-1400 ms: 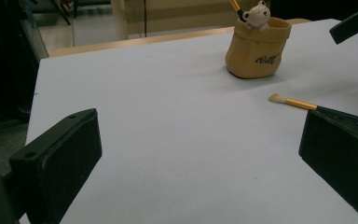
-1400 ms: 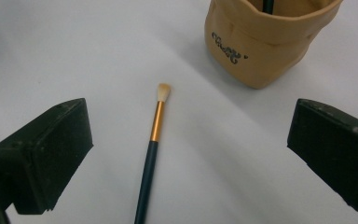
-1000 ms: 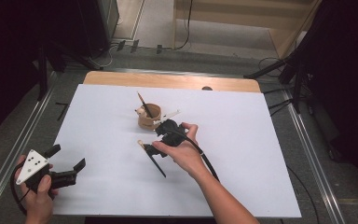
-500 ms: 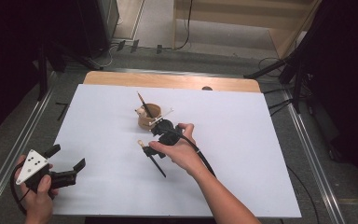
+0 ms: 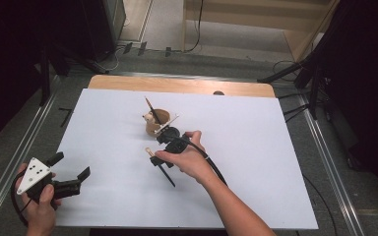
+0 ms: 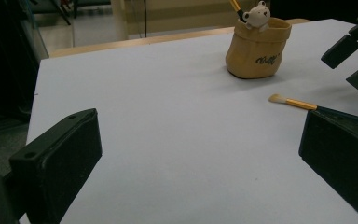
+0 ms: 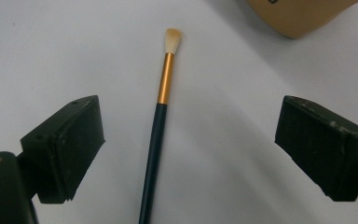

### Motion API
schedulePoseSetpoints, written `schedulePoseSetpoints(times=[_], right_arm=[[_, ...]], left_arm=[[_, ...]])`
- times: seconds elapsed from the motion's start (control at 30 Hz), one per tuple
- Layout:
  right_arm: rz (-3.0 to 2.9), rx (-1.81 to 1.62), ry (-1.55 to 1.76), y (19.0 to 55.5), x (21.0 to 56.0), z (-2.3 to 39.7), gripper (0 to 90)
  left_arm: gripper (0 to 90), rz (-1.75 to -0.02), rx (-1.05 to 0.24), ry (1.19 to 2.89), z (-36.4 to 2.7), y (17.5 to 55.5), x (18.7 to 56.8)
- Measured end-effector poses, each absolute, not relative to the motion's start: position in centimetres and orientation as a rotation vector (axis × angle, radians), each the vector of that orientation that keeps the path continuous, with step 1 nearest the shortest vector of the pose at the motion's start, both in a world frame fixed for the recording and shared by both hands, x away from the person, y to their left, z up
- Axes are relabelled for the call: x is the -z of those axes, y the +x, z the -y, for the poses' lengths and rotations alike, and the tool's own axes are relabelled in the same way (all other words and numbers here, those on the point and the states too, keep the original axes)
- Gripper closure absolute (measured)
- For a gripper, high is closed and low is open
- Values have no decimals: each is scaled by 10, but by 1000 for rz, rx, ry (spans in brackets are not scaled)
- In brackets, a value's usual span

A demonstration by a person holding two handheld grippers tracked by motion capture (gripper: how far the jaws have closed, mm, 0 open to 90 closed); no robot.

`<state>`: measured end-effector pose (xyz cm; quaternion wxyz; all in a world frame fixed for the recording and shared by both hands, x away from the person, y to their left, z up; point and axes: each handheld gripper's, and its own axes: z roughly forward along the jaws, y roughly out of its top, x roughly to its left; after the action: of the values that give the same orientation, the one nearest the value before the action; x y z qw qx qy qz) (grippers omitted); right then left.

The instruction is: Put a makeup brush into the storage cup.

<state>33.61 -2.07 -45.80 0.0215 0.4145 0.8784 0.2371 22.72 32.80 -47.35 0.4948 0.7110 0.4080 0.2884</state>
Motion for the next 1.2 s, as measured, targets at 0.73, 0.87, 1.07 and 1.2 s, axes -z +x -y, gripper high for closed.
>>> schedulePoseSetpoints(times=[0.73, 0.87, 1.07, 1.2], right_arm=[[-2786, -549, 1285, 336, 463, 7, 200], [-2776, -530, 1273, 336, 462, 5, 228], [-2776, -467, 1252, 337, 462, 2, 266], [-2806, -417, 1255, 337, 463, -1, 293]], left_arm=[[0, -991, -697, 1724, -328, 227, 474], [0, -990, -698, 1727, -328, 227, 474], [0, -994, -695, 1721, -328, 228, 474], [0, -992, -696, 1723, -328, 228, 474]])
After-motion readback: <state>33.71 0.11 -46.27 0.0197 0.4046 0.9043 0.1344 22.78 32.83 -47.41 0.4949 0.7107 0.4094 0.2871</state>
